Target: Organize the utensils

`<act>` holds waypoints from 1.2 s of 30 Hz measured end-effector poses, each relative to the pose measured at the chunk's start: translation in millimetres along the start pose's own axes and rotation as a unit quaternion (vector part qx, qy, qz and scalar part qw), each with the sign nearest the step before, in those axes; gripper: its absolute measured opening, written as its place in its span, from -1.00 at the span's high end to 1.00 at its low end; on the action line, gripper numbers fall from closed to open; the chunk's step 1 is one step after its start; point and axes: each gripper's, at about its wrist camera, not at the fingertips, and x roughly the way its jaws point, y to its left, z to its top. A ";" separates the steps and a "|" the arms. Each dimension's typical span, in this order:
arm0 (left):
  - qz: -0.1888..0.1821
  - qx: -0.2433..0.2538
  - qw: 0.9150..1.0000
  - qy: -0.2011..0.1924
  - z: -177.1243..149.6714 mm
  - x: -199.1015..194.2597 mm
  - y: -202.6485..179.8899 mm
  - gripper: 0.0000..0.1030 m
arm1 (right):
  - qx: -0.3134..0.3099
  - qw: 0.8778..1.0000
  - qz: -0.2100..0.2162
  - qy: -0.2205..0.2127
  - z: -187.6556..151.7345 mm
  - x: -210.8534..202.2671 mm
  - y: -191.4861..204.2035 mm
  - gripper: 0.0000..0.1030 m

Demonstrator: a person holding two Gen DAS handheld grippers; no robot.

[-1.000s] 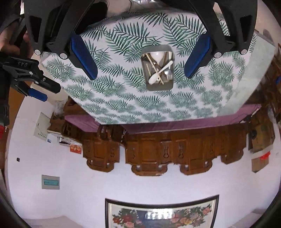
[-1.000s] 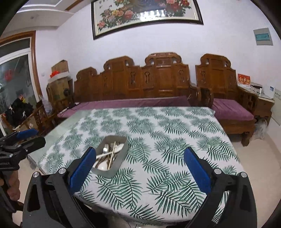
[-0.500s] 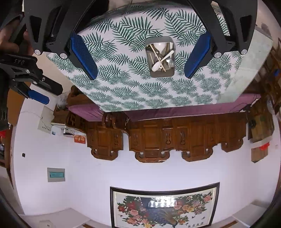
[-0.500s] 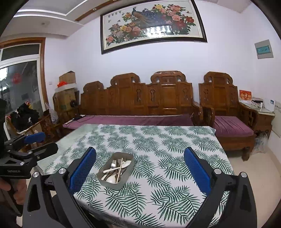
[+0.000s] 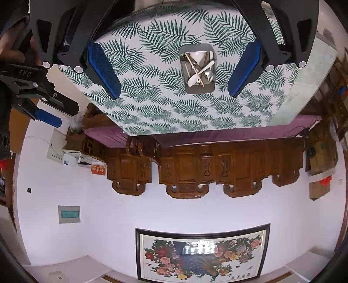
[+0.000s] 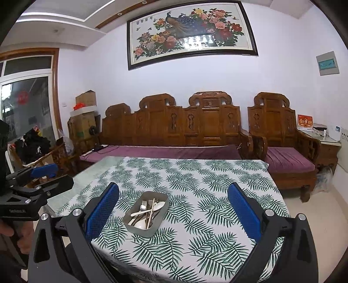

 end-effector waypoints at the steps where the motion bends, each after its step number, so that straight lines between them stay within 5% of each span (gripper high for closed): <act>1: 0.000 -0.001 1.000 0.000 -0.3 -0.3 0.0 -0.85 | 0.000 1.000 0.000 0.000 0.2 0.4 0.4 -0.95; 36: 0.002 -0.004 1.000 0.000 -0.5 -0.1 0.3 -0.85 | -0.001 1.000 0.006 0.003 -3.1 4.0 4.3 -0.95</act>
